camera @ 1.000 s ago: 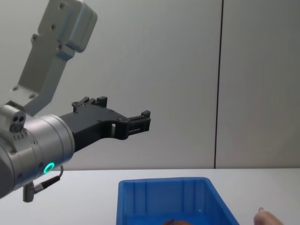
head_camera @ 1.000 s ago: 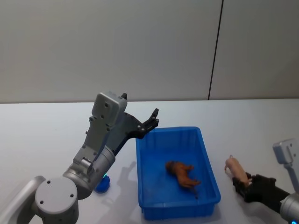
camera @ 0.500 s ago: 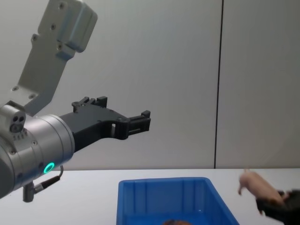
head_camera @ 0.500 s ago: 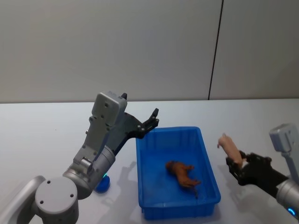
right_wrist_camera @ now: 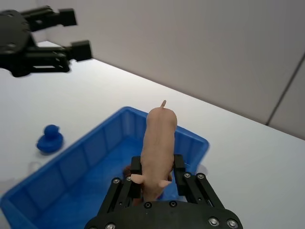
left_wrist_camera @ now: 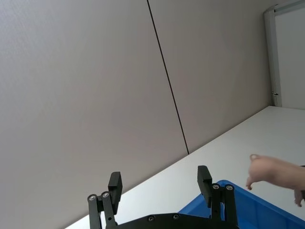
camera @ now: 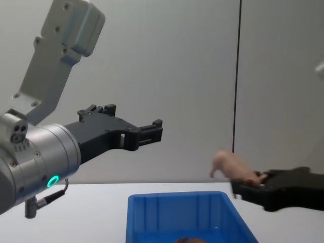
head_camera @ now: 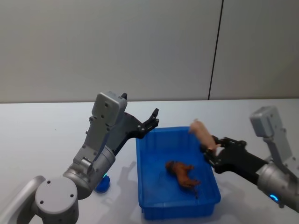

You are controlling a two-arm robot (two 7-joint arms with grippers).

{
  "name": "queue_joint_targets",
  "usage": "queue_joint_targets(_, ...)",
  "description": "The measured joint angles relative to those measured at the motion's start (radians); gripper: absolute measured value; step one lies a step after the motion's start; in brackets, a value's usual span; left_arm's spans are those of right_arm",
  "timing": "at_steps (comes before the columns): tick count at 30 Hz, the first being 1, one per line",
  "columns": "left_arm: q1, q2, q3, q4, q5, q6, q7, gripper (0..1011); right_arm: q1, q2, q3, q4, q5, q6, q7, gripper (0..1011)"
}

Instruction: Pick up the two dolls from the table and place them into the box.

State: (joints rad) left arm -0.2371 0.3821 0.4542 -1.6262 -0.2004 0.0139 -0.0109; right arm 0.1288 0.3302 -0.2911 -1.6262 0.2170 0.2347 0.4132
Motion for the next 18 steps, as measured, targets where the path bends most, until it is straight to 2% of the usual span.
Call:
queue_joint_targets(2,0.000,0.000,0.000,0.000,0.000,0.000,0.000,1001,0.013,-0.012,-0.008,0.004,0.000,0.014,0.018,390)
queue_joint_targets(9,0.000,0.000,0.000,0.000,0.000,0.000,0.000,1001,0.049,-0.042,-0.024,0.036,-0.002,0.044,0.058,631)
queue_joint_targets(12,0.000,0.000,0.000,0.000,0.000,0.000,0.000,1001,0.058,-0.047,-0.026,0.046,-0.003,0.048,0.066,690)
queue_joint_targets(15,0.000,0.000,0.000,0.000,0.000,0.000,0.000,1001,0.067,-0.051,-0.027,0.056,-0.003,0.051,0.071,824)
queue_joint_targets(18,0.000,0.000,0.000,0.000,0.000,0.000,0.000,1001,0.070,-0.050,-0.025,0.061,-0.003,0.052,0.073,873)
